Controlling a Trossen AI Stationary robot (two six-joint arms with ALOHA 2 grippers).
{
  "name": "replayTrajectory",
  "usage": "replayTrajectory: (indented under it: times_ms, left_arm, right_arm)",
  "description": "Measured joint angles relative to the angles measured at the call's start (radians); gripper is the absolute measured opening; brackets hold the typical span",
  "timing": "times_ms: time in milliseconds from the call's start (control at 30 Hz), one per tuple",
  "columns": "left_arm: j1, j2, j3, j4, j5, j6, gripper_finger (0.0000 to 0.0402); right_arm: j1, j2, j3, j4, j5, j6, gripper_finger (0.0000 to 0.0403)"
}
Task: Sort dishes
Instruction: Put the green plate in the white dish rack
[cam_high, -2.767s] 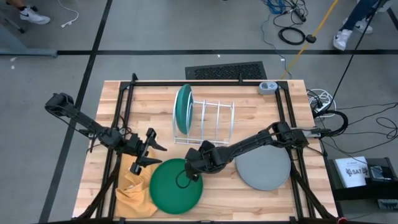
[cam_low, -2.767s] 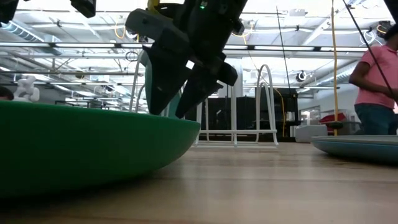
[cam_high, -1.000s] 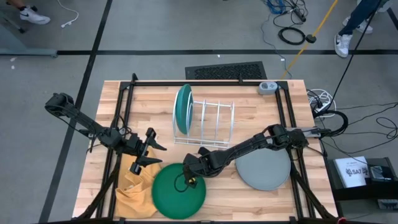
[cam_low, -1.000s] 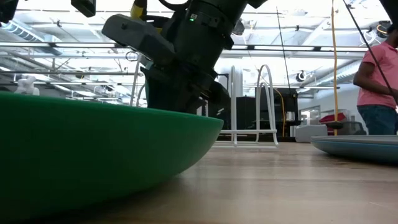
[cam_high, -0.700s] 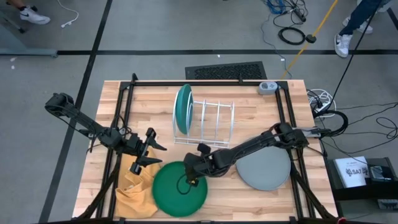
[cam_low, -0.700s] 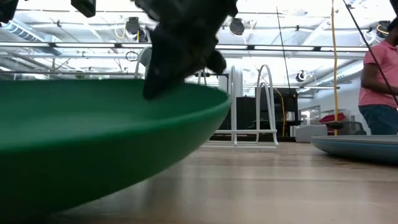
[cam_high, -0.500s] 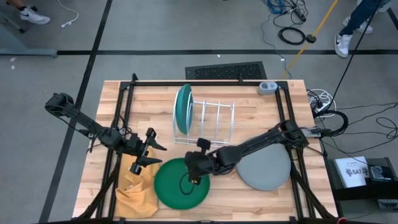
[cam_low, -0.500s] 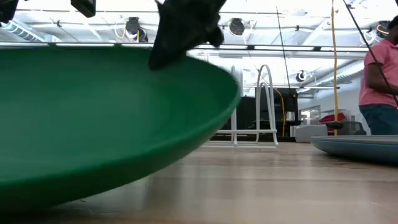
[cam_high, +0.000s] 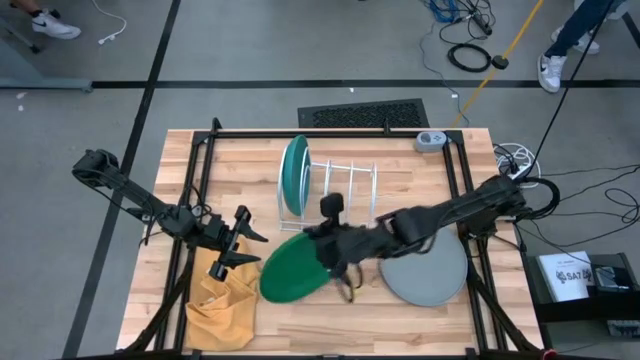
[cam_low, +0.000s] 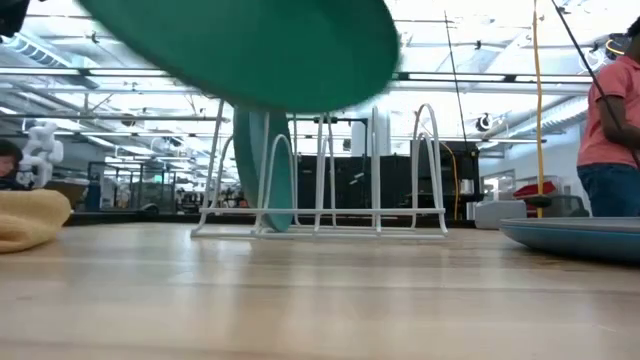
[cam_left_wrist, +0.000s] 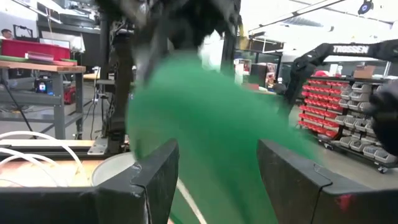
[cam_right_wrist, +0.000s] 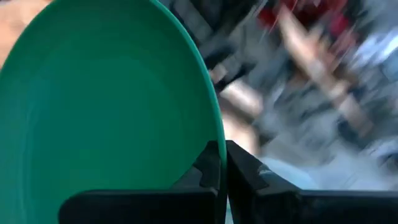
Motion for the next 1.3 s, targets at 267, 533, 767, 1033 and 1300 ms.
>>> replayTrajectory:
  times_ms: [267,533,767,1033,1300]
  left_arm:
    - [0.002,0.000,0.000,0.008,-0.001,0.008,0.0217]
    - [0.002,0.000,0.000,0.018,-0.069,0.028,0.0217]
    - [0.002,0.000,0.000,0.101,-0.070,0.034,0.0217]
    - [0.002,0.000,0.000,0.180,-0.049,0.033,0.0217]
    - [0.001,0.000,0.000,0.250,-0.048,0.059,0.0217]
  right_arm:
    - [-0.074,-0.142,0.002,0.187,-0.022,-0.515,0.0000]
    - [-0.211,-0.222,0.002,0.150,-0.251,-0.620,0.0000]
    - [-0.336,-0.238,0.003,0.146,-0.551,-0.640,0.0000]
    - [-0.499,-0.238,0.003,0.138,-0.893,-0.644,0.0000]
    - [-0.694,-0.235,0.003,0.158,-1.205,-0.640,0.0000]
